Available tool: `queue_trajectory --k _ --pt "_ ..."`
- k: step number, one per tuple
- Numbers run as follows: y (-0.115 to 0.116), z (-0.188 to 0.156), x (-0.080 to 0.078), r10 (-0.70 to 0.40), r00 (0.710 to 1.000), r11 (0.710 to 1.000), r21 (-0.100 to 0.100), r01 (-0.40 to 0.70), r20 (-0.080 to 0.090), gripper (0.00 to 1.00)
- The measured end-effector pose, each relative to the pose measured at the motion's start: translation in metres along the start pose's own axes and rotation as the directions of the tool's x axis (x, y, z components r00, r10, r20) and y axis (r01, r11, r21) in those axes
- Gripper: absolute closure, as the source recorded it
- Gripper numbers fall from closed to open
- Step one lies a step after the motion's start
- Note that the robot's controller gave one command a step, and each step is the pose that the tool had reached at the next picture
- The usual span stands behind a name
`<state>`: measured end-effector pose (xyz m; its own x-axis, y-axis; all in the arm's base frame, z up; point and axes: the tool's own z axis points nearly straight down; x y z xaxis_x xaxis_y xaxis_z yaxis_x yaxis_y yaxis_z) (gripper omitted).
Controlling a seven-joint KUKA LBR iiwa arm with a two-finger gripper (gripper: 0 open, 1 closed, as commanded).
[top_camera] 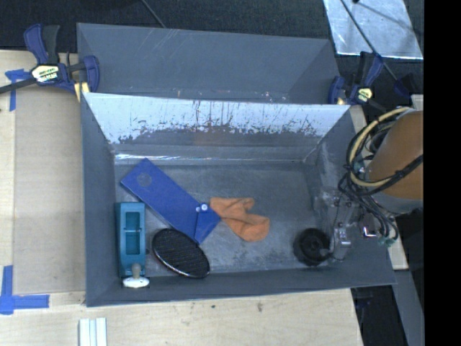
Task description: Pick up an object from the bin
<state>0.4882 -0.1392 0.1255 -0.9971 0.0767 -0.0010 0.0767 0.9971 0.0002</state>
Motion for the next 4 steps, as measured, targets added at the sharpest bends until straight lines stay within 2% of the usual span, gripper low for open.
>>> queue_trajectory --k 1,2,3,4 --pt "-0.002 -0.01 0.0 0.045 0.999 0.999 0.001 -0.045 0.003 0.0" --pt "0.001 0.046 0.003 -0.109 0.994 0.994 0.0 0.109 0.0 0.0" --pt "0.001 0.069 -0.002 -0.149 0.989 0.989 0.003 0.149 0.011 1.0" --pt "0.001 0.067 -0.002 -0.154 0.988 0.988 0.003 0.154 0.012 1.0"
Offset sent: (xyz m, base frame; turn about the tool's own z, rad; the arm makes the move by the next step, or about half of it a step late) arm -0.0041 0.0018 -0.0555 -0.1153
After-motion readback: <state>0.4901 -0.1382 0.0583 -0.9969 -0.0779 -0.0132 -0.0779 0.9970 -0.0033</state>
